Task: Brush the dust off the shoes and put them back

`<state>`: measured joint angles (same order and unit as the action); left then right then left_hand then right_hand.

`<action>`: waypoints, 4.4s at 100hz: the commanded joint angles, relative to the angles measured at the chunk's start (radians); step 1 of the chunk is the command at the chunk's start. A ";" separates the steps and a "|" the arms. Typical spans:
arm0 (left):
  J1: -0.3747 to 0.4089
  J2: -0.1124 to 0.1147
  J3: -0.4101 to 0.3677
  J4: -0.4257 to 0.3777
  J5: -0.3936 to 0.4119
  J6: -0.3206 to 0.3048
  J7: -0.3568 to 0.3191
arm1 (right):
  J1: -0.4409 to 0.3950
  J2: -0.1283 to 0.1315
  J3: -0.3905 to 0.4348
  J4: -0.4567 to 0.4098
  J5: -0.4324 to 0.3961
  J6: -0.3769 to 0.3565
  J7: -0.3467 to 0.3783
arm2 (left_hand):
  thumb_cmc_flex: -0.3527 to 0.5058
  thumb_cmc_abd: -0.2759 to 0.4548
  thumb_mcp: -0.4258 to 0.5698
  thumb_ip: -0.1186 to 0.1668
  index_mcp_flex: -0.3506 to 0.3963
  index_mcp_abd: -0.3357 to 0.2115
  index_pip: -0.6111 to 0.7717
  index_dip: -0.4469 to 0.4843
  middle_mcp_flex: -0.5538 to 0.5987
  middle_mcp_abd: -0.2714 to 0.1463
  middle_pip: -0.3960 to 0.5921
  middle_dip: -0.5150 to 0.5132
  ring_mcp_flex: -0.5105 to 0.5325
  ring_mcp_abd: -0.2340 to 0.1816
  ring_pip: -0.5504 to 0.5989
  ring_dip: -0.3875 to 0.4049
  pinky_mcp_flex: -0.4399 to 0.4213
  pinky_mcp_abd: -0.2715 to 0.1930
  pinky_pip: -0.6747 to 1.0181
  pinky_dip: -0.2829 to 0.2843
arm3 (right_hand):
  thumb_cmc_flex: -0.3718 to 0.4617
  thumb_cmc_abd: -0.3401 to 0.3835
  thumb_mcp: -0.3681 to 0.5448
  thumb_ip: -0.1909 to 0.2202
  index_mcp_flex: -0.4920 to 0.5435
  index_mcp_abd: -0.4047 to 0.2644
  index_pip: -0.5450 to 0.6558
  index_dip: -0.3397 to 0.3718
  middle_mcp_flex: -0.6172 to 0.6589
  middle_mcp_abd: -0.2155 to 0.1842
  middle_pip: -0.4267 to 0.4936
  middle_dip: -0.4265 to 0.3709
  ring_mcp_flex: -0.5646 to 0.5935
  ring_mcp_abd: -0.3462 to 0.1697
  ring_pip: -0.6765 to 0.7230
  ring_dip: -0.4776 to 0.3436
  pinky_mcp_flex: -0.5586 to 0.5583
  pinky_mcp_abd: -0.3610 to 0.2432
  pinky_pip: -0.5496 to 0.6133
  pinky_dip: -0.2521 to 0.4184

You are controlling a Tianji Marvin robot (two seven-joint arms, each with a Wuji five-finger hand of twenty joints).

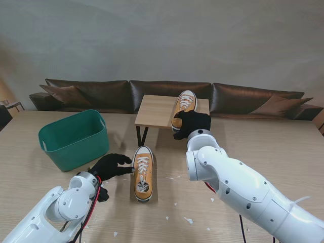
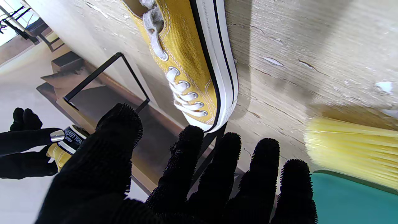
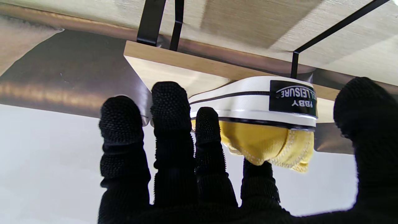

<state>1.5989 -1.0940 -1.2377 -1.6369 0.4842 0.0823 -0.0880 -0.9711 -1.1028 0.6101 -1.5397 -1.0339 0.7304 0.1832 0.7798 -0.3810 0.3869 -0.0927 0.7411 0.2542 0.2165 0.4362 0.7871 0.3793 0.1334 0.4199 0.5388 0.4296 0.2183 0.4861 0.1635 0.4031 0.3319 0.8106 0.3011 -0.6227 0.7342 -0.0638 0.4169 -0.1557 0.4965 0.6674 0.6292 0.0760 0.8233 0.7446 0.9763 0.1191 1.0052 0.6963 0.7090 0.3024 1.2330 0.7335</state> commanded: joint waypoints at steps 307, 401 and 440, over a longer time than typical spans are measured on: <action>0.002 -0.013 0.004 0.016 -0.031 0.081 -0.006 | -0.819 0.006 0.654 -0.363 -0.062 -1.066 -0.651 | 0.031 0.082 -0.064 0.036 0.061 0.048 0.003 0.009 -0.006 0.041 -0.004 -0.007 -0.065 0.030 -0.030 0.005 -0.015 0.016 -0.055 0.038 | 0.266 -0.287 0.577 -0.265 0.533 0.222 0.994 0.334 0.441 -0.121 0.220 0.258 0.342 -0.148 0.237 0.068 0.127 -0.162 0.154 -0.059; -0.004 -0.015 0.015 0.015 -0.035 0.131 -0.007 | -0.676 0.014 0.464 -0.123 -0.064 -1.058 -0.707 | 0.032 0.082 -0.063 0.036 0.061 0.051 0.003 0.008 -0.007 0.041 -0.004 -0.006 -0.065 0.030 -0.032 0.006 -0.017 0.014 -0.055 0.040 | 0.257 -0.292 0.585 -0.270 0.538 0.212 0.991 0.333 0.443 -0.124 0.217 0.257 0.342 -0.152 0.231 0.067 0.126 -0.160 0.141 -0.055; -0.018 -0.014 0.023 0.028 -0.043 0.133 -0.015 | -0.548 0.008 0.340 0.022 -0.042 -0.973 -0.720 | 0.031 0.084 -0.062 0.036 0.063 0.049 0.003 0.008 -0.007 0.042 -0.003 -0.006 -0.066 0.030 -0.032 0.007 -0.017 0.013 -0.055 0.040 | 0.255 -0.292 0.587 -0.271 0.536 0.208 0.995 0.329 0.439 -0.126 0.222 0.252 0.342 -0.151 0.228 0.065 0.126 -0.158 0.136 -0.055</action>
<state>1.5822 -1.1026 -1.2150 -1.6113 0.4470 0.2149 -0.0821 -1.5390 -1.0847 0.9521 -1.5221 -1.0817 -0.2501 -0.5518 0.7892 -0.3410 0.3455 -0.0927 0.7786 0.2915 0.2176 0.4414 0.7877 0.4082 0.1331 0.4199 0.5198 0.4406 0.2041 0.4864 0.1601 0.4038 0.3083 0.8330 0.4044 -0.9945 1.1320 -0.3862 0.8539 0.0097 1.2357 0.9073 1.0725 0.0845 1.0407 0.9816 1.2984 -0.0091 1.2522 0.7511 0.7118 0.1611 1.3812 0.6669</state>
